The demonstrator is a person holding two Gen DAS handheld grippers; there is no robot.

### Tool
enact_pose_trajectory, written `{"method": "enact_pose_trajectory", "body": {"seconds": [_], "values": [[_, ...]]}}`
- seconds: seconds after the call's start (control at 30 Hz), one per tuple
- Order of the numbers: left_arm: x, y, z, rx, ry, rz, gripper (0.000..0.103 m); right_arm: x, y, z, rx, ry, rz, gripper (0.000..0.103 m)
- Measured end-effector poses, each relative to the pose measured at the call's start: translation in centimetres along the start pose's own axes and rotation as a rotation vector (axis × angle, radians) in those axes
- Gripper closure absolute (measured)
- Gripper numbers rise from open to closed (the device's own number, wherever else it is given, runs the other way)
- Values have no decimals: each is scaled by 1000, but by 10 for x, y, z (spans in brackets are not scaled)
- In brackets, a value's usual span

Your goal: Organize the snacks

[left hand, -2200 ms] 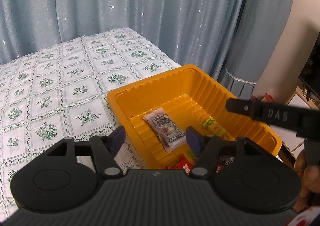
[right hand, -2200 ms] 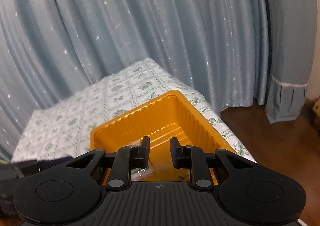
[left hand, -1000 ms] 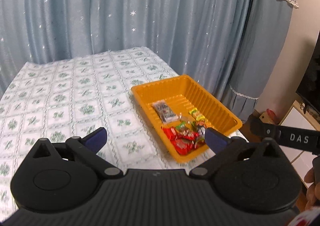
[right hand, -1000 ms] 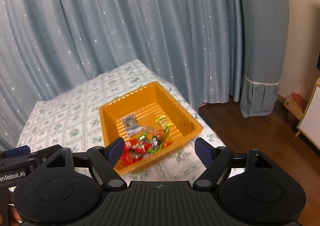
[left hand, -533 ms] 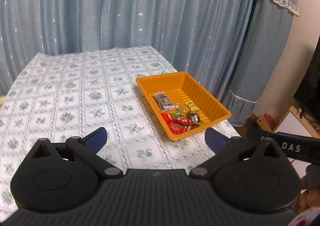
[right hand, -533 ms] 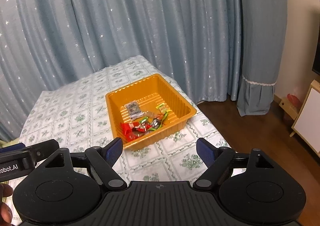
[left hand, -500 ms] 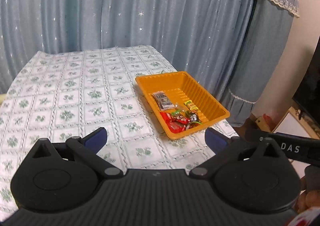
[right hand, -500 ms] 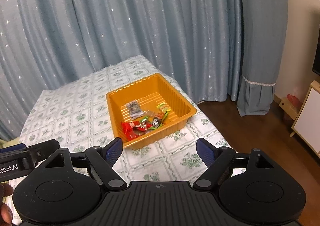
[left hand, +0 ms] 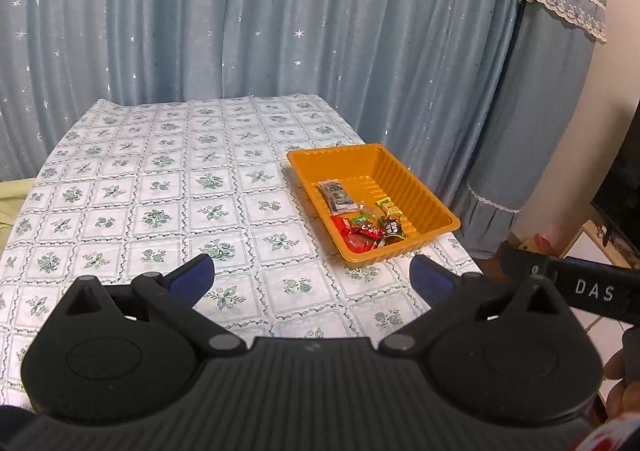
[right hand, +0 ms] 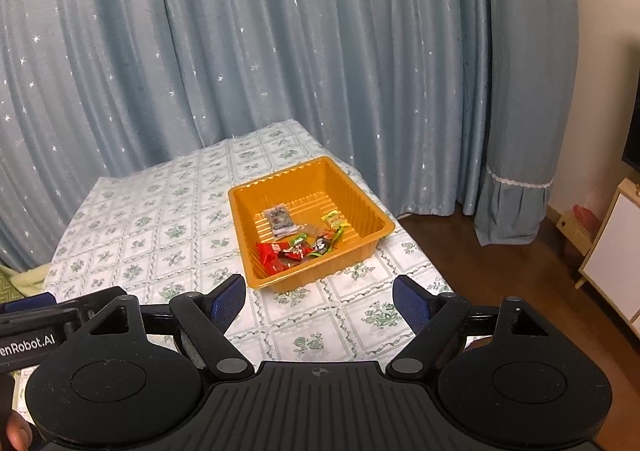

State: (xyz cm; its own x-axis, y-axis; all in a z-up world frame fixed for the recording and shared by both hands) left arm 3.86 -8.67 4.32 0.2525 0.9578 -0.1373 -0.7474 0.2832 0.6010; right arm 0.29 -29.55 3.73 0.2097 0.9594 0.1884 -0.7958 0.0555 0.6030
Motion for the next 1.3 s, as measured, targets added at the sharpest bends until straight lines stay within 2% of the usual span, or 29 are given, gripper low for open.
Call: {"method": "enact_pose_trajectory", "body": {"seconds": [0.43, 1.3], "values": [[-8, 12, 1, -16, -42, 29, 0, 3, 16, -5, -9, 21, 4, 23], [-4, 14, 1, -24, -41, 44, 0, 7, 16, -3, -13, 27, 5, 23]]}}
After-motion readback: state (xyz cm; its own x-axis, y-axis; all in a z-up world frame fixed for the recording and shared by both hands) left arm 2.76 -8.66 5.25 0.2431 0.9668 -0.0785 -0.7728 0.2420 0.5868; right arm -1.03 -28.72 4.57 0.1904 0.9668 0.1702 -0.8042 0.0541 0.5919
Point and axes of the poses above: each gripper's, at about its wrist camera, not at the fingertips, and y roughly against the way its jaws point, x to its left, z to its top, the point moved 1 cm from there along -y, roughly the way its jaws point, and after that the axes turned 2 degrees about -z, right-handed, at the moved point
